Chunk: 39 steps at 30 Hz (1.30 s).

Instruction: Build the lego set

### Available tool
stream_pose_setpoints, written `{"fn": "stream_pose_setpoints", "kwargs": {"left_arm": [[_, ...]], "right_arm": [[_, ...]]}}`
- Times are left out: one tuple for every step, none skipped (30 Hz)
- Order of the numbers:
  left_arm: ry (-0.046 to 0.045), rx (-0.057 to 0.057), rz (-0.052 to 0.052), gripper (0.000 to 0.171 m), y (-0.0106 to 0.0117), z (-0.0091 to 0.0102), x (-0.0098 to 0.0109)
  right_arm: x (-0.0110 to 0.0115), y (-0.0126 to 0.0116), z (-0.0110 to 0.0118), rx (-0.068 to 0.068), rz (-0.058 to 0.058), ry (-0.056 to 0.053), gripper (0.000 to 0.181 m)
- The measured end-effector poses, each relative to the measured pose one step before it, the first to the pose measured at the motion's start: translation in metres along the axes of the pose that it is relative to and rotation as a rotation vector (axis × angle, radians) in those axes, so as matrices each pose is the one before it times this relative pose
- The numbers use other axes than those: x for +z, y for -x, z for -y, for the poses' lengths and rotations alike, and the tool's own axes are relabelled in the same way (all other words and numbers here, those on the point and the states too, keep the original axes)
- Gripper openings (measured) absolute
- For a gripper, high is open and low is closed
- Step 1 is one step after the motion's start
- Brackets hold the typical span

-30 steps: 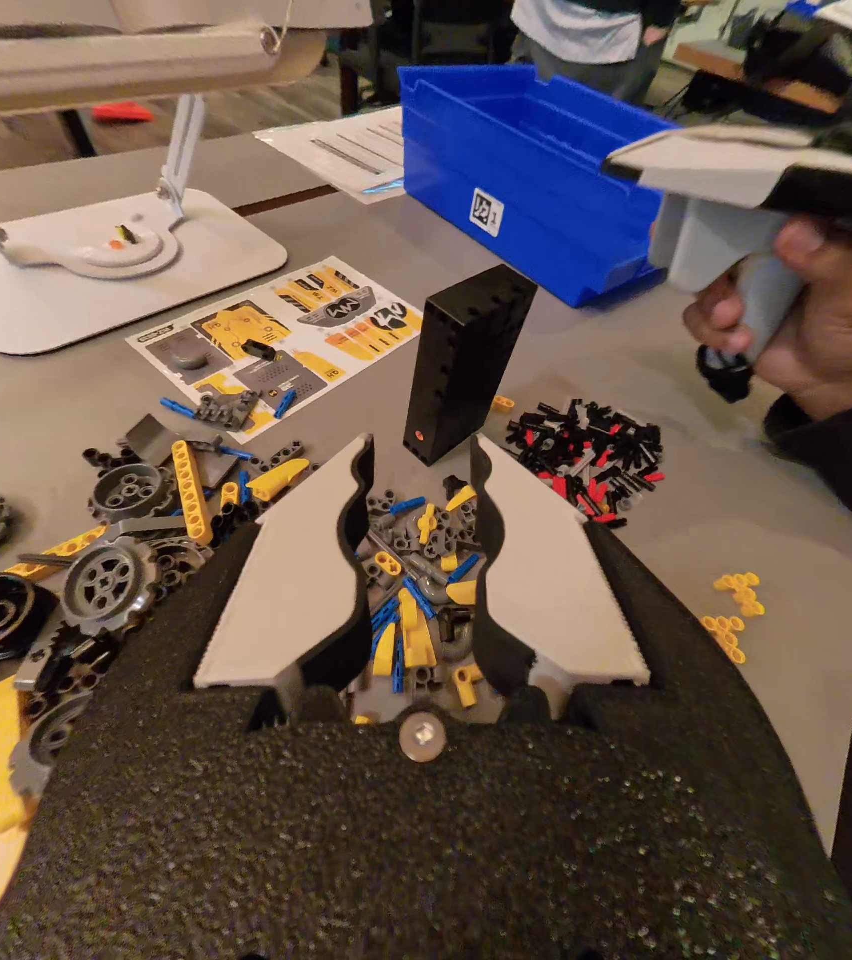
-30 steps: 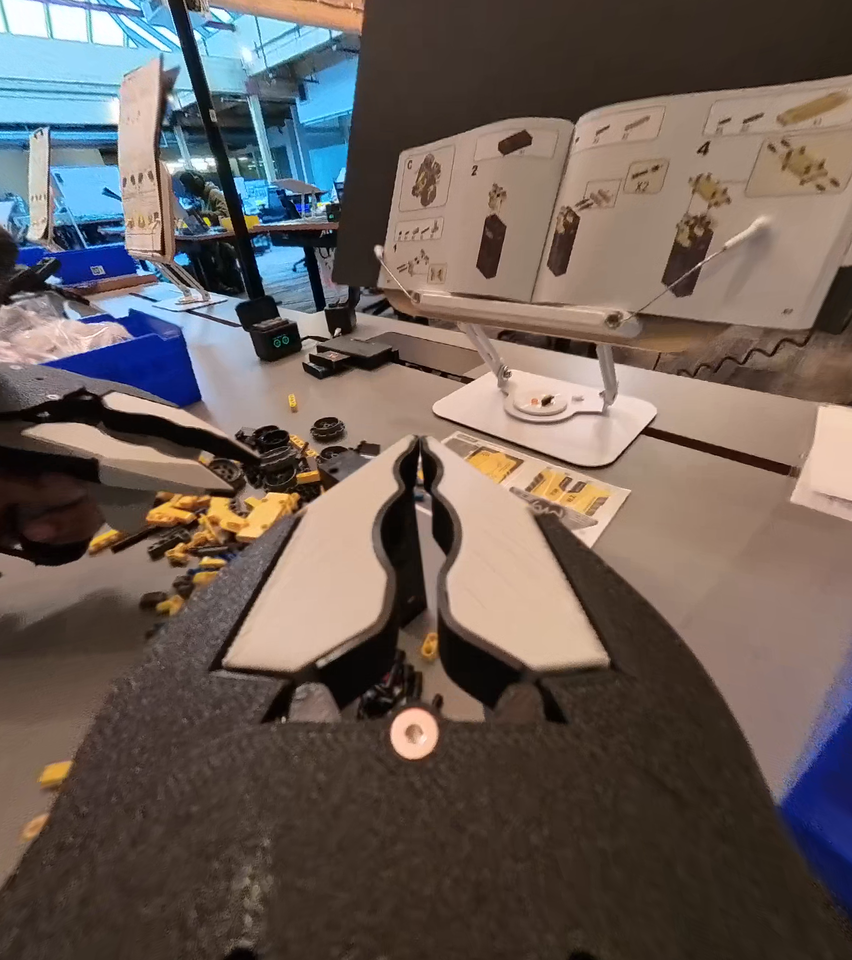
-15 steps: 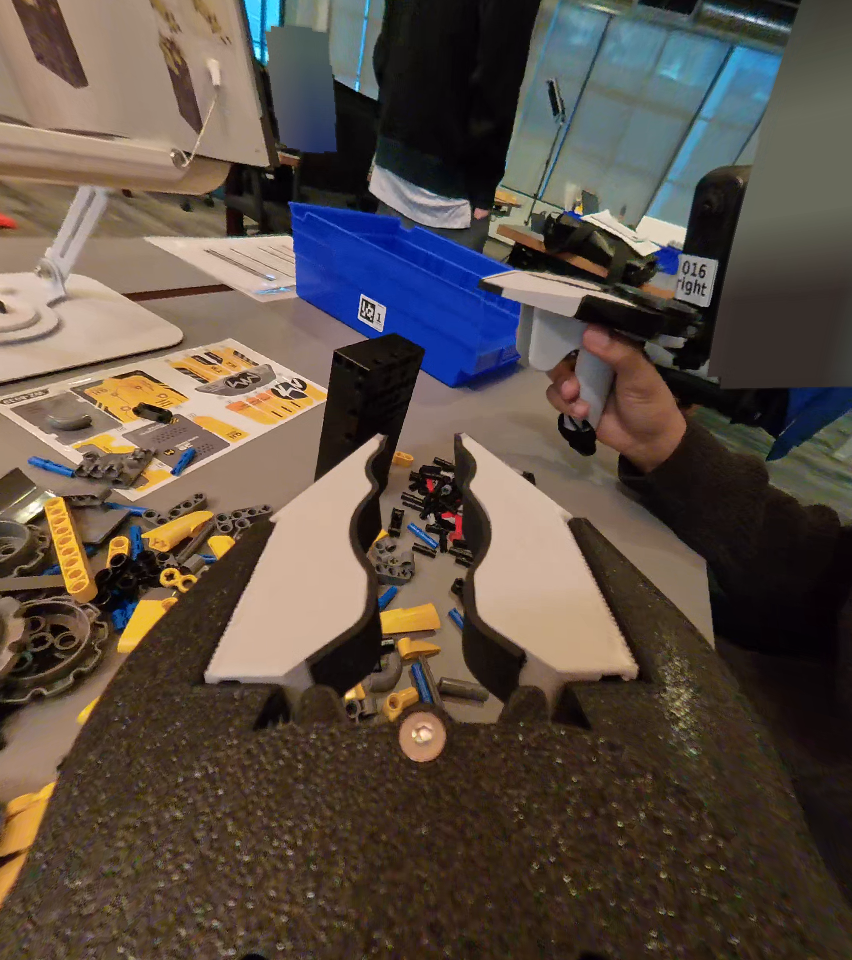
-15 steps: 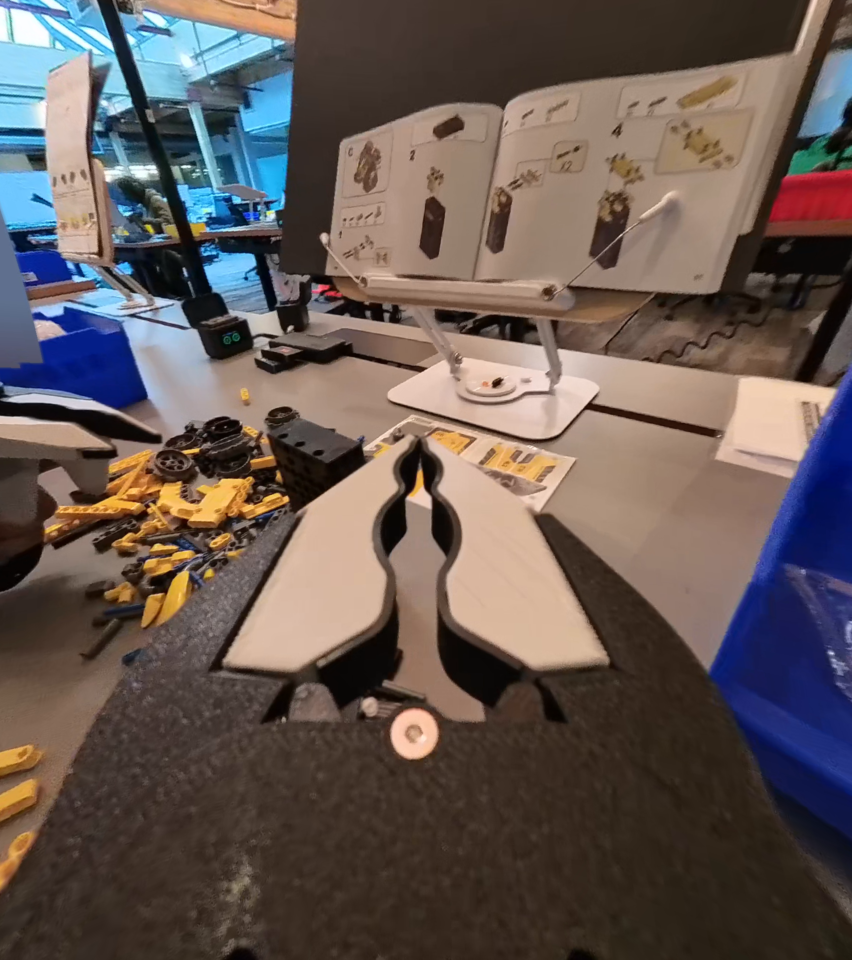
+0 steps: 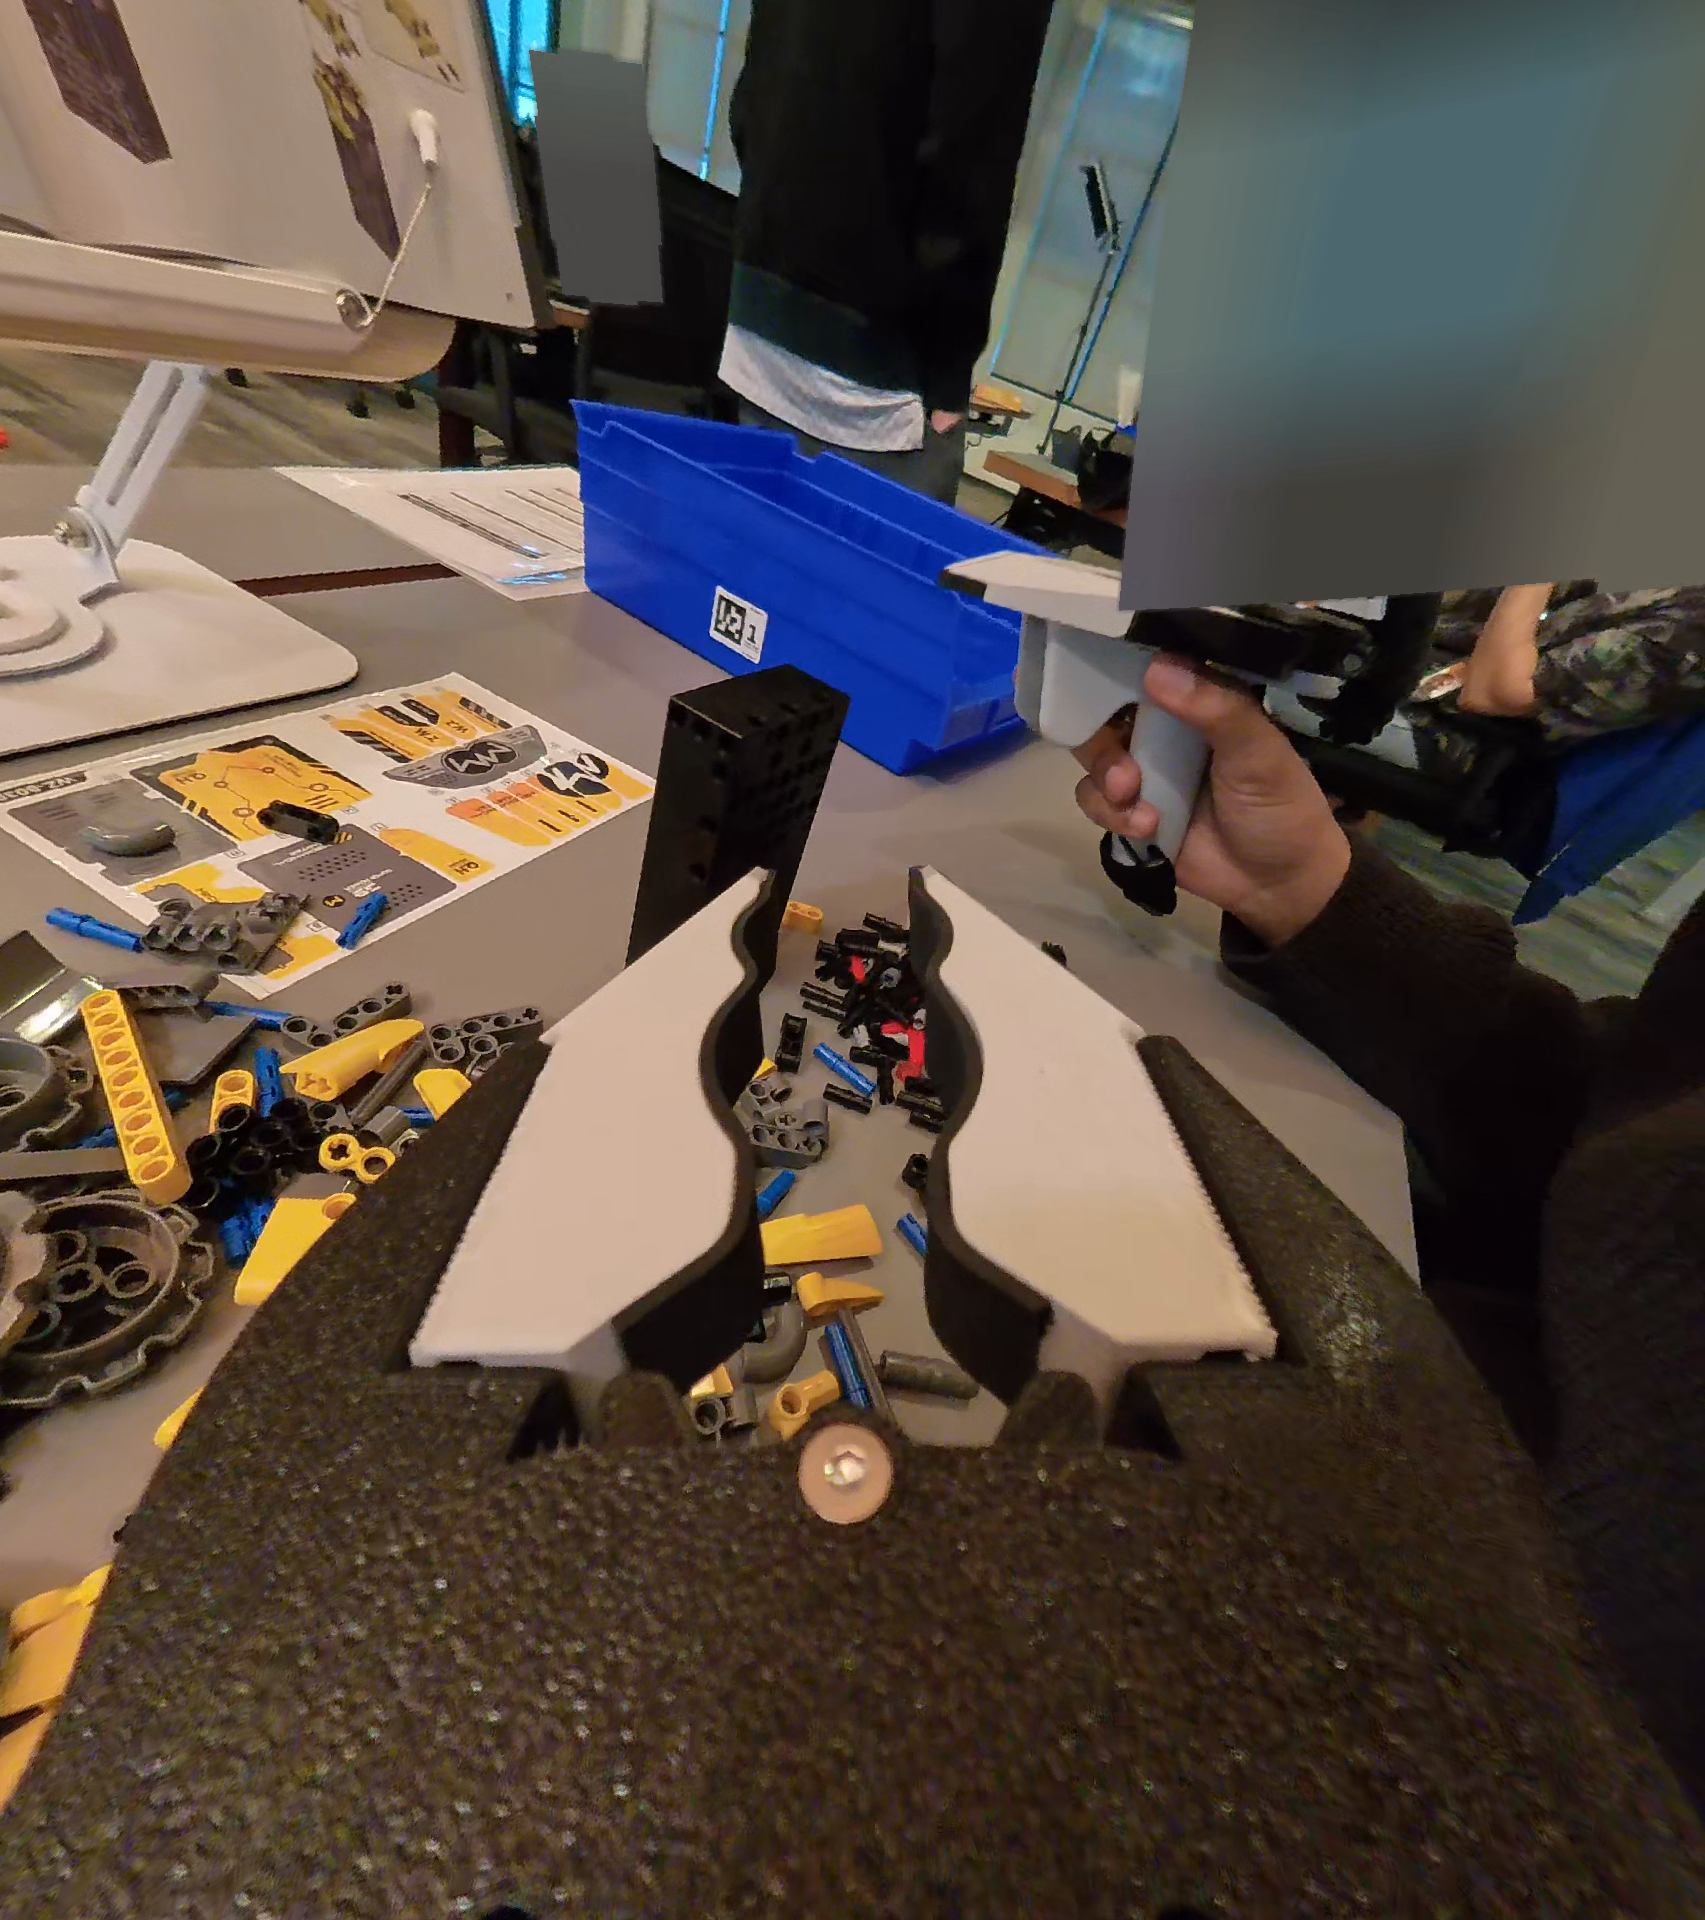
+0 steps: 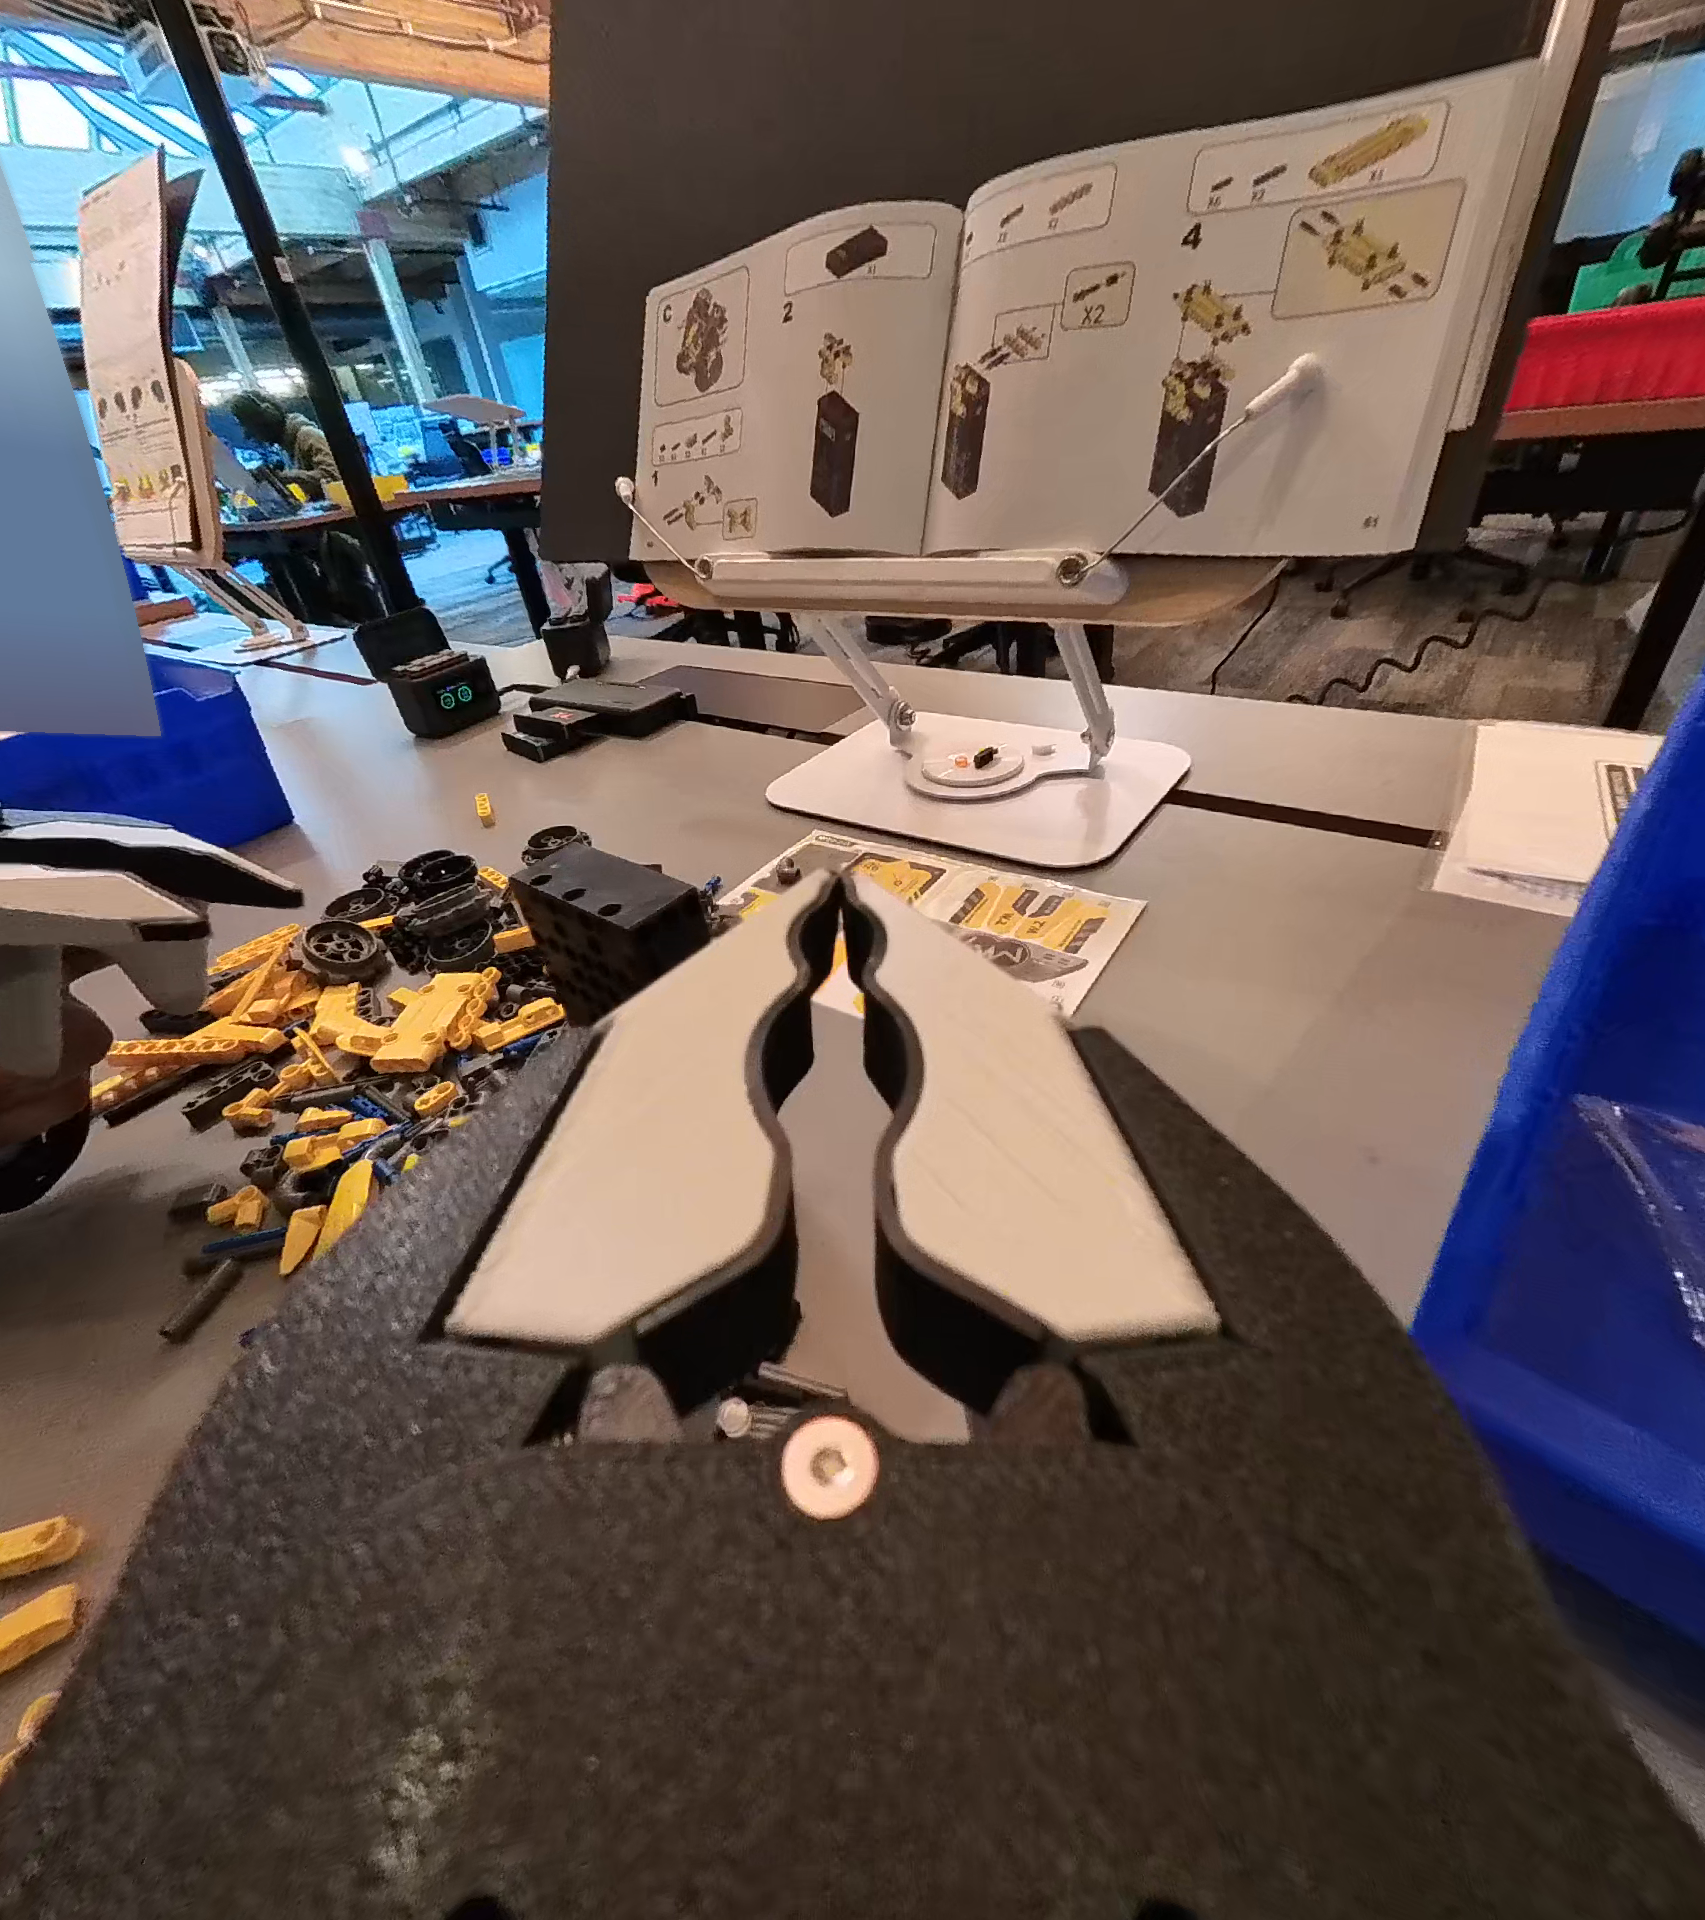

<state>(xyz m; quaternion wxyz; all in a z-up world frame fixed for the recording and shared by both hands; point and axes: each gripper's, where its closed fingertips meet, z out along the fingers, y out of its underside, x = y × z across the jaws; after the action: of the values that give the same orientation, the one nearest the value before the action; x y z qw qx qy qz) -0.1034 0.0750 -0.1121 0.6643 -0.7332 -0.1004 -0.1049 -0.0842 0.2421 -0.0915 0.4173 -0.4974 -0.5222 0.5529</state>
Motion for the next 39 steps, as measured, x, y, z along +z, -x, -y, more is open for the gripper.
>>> {"fn": "stream_pose_setpoints", "kwargs": {"left_arm": [[-0.00432, -0.0064, -0.0032, 0.024, 0.00010, 0.00073, -0.00041], [-0.00451, -0.0066, -0.0032, 0.024, 0.00008, 0.00076, -0.00050], [-0.00443, -0.0054, -0.0020, 0.024, 0.00024, 0.00072, -0.00060], [-0.00318, -0.0039, -0.0008, 0.024, 0.00041, 0.00054, -0.00039], [-0.00293, -0.0022, 0.0002, 0.024, 0.00031, 0.00060, -0.00051], [-0.00318, -0.0006, 0.0007, 0.024, 0.00025, 0.00046, -0.00038], [-0.00197, 0.0003, 0.0006, 0.024, 0.00008, 0.00033, -0.00037], [-0.00054, 0.0005, 0.0011, 0.024, 0.00018, 0.00006, -0.00016], [0.00105, 0.0006, 0.0003, 0.024, -0.00002, -0.00018, -0.00007], [0.00113, 0.0012, -0.0002, 0.024, -0.00014, -0.00020, 0.00012], [0.00095, 0.0025, 0.0003, 0.025, -0.00020, -0.00015, 0.00013], [0.00162, 0.0039, 0.0009, 0.025, -0.00024, -0.00020, 0.00018], [0.00280, 0.0045, 0.0019, 0.024, -0.00012, -0.00047, 0.00031], [0.00334, 0.0050, 0.0015, 0.024, -0.00014, -0.00054, 0.00027], [0.00268, 0.0054, 0.0011, 0.024, -0.00039, -0.00041, 0.00031], [0.00236, 0.0060, 0.0014, 0.024, -0.00037, -0.00048, 0.00034], [0.00243, 0.0061, 0.0016, 0.024, -0.00028, -0.00036, 0.00032], [0.00162, 0.0047, 0.0012, 0.024, -0.00020, -0.00030, 0.00019], [0.00150, 0.0024, 0.0004, 0.024, -0.00006, -0.00026, 0.00020], [0.00074, 0.0005, 0.0000, 0.024, -0.00007, -0.00012, 0.00005], [-0.00043, -0.0006, -0.0001, 0.024, 0.00004, 0.00008, -0.00007], [-0.00079, -0.0012, -0.0001, 0.024, 0.00020, 0.00017, -0.00015], [-0.00120, -0.0014, 0.0002, 0.024, 0.00015, 0.00011, -0.00011], [-0.00019, -0.0018, -0.0001, 0.024, 0.00014, 0.00009, -0.00019], [-0.00028, -0.0019, -0.0009, 0.024, 0.00006, 0.00002, -0.00008], [-0.00024, -0.0016, -0.0010, 0.024, -0.00006, 0.00008, -0.00009], [0.00046, -0.0010, -0.0009, 0.024, -0.00007, -0.00013, -0.00002], [0.00053, -0.0005, -0.0006, 0.024, -0.00012, -0.00006, 0.00006], [0.00109, -0.0004, -0.0008, 0.024, -0.00011, -0.00023, 0.00013], [0.00142, -0.0003, -0.0009, 0.024, -0.00012, -0.00028, 0.00011], [0.00205, 0.0000, -0.0011, 0.024, -0.00013, -0.00034, 0.00026], [0.00155, 0.0007, -0.0004, 0.024, -0.00011, -0.00022, 0.00009], [0.00020, 0.0012, 0.0006, 0.024, -0.00002, -0.00007, 0.00009], [-0.00053, 0.0012, 0.0007, 0.024, -0.00003, 0.00010, -0.00007], [-0.00101, 0.0005, 0.0008, 0.024, 0.00015, 0.00012, -0.00013], [-0.00031, -0.0006, 0.0002, 0.024, 0.00008, 0.00006, -0.00008], [-0.00024, -0.0013, -0.0006, 0.024, 0.00005, -0.00001, 0.00002], [-0.00002, -0.0013, -0.0006, 0.024, 0.00005, -0.00004, 0.00001], [0.00032, -0.0006, -0.0004, 0.024, 0.00000, -0.00002, -0.00002]], "right_arm": [[0.00068, -0.00055, -0.00127, 0.0031, -0.0002, 0.0049, 0.000], [0.00066, -0.00056, -0.00113, 0.0029, -0.0002, 0.0040, 0.000], [0.00059, -0.00059, -0.00108, 0.0027, -0.0005, 0.0036, 0.000], [0.00057, -0.00067, -0.00101, 0.0022, -0.0008, 0.0038, 0.000], [0.00056, -0.00065, -0.00107, 0.0016, -0.0011, 0.0042, 0.000], [0.00048, -0.00058, -0.00096, 0.0011, -0.0012, 0.0041, 0.000], [0.00045, -0.00047, -0.00088, 0.0009, -0.0012, 0.0033, 0.000], [0.00042, -0.00040, -0.00077, 0.0009, -0.0008, 0.0025, 0.000], [0.00034, -0.00017, -0.00066, 0.0010, -0.0001, 0.0023, 0.000], [0.00018, 0.00003, -0.00042, 0.0007, 0.0004, 0.0018, 0.000], [0.00008, 0.00012, -0.00018, -0.0001, 0.0004, 0.0006, 0.000], [-0.00005, 0.00013, 0.00011, -0.0011, -0.0002, -0.0003, 0.000], [-0.00020, 0.00000, 0.00029, -0.0019, -0.0009, -0.0011, 0.000], [-0.00027, -0.00006, 0.00047, -0.0022, -0.0014, -0.0017, 0.000], [-0.00035, -0.00013, 0.00055, -0.0017, -0.0016, -0.0022, 0.000], [-0.00042, -0.00007, 0.00062, -0.0007, -0.0011, -0.0027, 0.000], [-0.00044, -0.00008, 0.00066, 0.0004, -0.0002, -0.0028, 0.000], [-0.00028, 0.00000, 0.00061, 0.0010, 0.0002, -0.0023, 0.000], [-0.00024, -0.00007, 0.00029, 0.0010, 0.0000, -0.0014, 0.000], [-0.00007, -0.00006, 0.00020, 0.0006, -0.0003, -0.0007, 0.000], [-0.00001, -0.00008, 0.00002, 0.0003, 0.0000, -0.0001, 0.000], [-0.00002, 0.00018, -0.00008, 0.0002, 0.0005, 0.0005, 0.000], [0.00008, 0.00014, -0.00007, -0.0003, 0.0006, 0.0005, 0.000], [0.00002, 0.00011, -0.00005, -0.0011, -0.0001, 0.0002, 0.000], [0.00010, 0.00003, -0.00007, -0.0013, -0.0004, 0.0004, 0.000], [-0.00002, 0.00010, -0.00012, -0.0009, -0.0002, 0.0007, 0.000], [0.00007, 0.00004, -0.00010, -0.0004, -0.0001, 0.0007, 0.000], [0.00007, -0.00004, -0.00004, -0.0002, -0.0001, 0.0004, 0.000], [0.00008, -0.00005, -0.00015, 0.0000, -0.0002, 0.0004, 0.000], [-0.00004, -0.00002, -0.00007, 0.0001, -0.0002, 0.0005, 0.000], [0.00014, -0.00016, -0.00016, 0.0004, -0.0003, 0.0006, 0.000], [0.00002, -0.00018, -0.00017, 0.0007, -0.0001, 0.0007, 0.000], [0.00004, -0.00003, -0.00018, 0.0007, 0.0003, 0.0007, 0.000], [0.00015, 0.00002, -0.00019, 0.0003, 0.0003, 0.0007, 0.000], [0.00007, 0.00007, -0.00009, -0.0003, 0.0000, 0.0007, 0.000], [0.00007, 0.00002, -0.00020, -0.0006, -0.0001, 0.0007, 0.000], [0.00009, 0.00012, -0.00009, -0.0008, 0.0000, 0.0006, 0.000], [0.00008, 0.00000, -0.00008, -0.0010, -0.0001, 0.0005, 0.000], [0.00006, 0.00006, -0.00015, -0.0009, -0.0004, 0.0010, 0.000]]}}
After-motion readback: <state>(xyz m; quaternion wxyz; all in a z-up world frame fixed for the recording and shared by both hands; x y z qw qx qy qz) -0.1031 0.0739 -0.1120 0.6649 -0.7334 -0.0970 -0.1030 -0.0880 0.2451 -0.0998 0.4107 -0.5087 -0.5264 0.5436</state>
